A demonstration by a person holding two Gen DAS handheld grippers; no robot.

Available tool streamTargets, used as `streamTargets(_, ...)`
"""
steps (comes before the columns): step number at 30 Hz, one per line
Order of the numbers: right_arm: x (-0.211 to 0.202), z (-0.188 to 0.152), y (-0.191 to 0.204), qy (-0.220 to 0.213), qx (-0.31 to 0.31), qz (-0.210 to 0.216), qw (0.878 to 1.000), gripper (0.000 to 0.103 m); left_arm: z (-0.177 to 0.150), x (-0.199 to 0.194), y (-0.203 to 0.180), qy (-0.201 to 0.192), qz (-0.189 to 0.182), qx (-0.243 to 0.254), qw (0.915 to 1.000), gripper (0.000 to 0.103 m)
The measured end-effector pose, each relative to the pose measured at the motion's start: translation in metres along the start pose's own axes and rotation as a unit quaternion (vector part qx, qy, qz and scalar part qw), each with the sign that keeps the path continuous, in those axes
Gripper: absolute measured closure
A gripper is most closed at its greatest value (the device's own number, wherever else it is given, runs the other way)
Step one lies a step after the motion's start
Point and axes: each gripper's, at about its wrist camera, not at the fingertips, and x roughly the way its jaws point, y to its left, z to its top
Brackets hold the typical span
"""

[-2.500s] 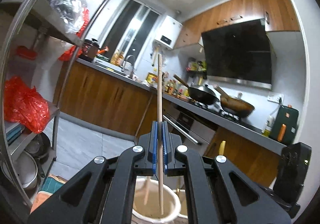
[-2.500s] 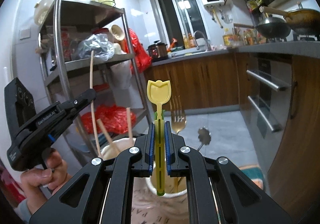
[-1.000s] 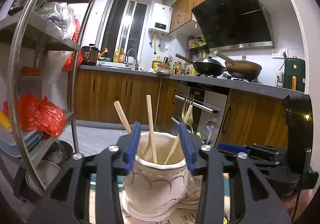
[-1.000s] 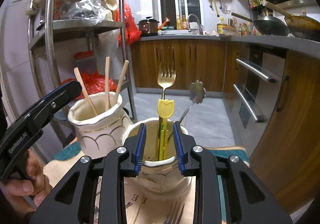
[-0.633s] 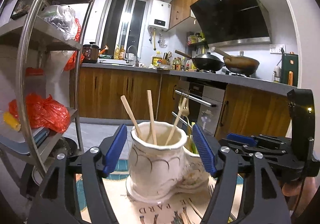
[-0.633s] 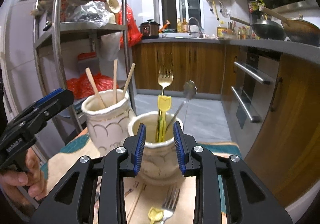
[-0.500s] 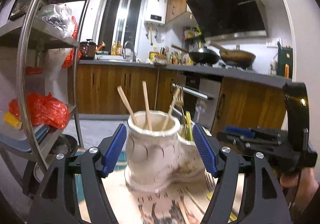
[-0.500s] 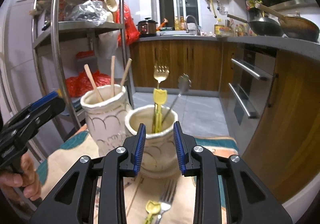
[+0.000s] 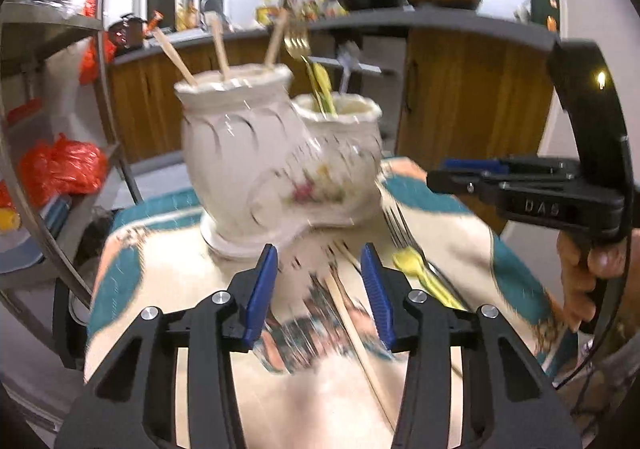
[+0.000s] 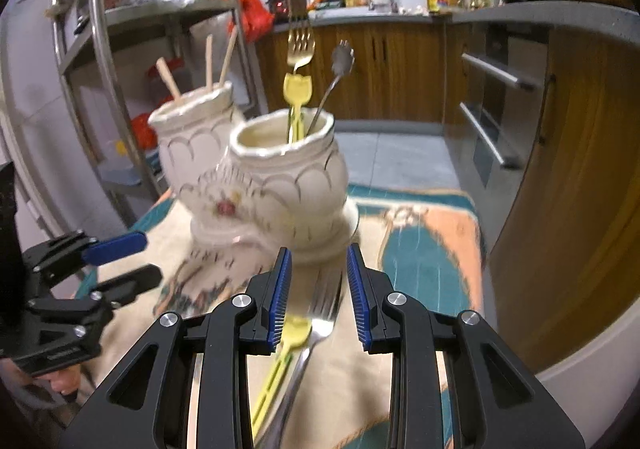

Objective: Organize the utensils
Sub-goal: 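Grasp another wooden chopstick with the left tool while the right tool grasps another yellow utensil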

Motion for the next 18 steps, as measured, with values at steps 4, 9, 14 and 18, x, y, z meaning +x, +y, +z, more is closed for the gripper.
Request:
streamTargets(4, 0.003, -0.014, 0.000, 0.033, 0.007, 0.019, 0.999, 0.073, -0.011, 0.005, -0.004, 0.029, -0.011, 0.000, 0.9995, 0.060)
streamTargets(9, 0.005, -0.028, 0.005, 0.065, 0.001, 0.033, 0.997, 0.073, -0.026, 0.012, -0.009, 0.061, -0.009, 0.009, 0.9980, 0.069)
streamTargets(14, 0.007, -0.040, 0.022, 0.093, -0.031, 0.042, 0.994, 0.073, -0.033, 0.018, -0.015, 0.086, -0.017, 0.020, 0.9959, 0.077)
streamTargets(18, 0.012, -0.048, 0.032, 0.113, -0.047, 0.042, 0.992, 0.073, -0.038, 0.023, -0.015, 0.103, -0.021, 0.024, 0.9942, 0.078)
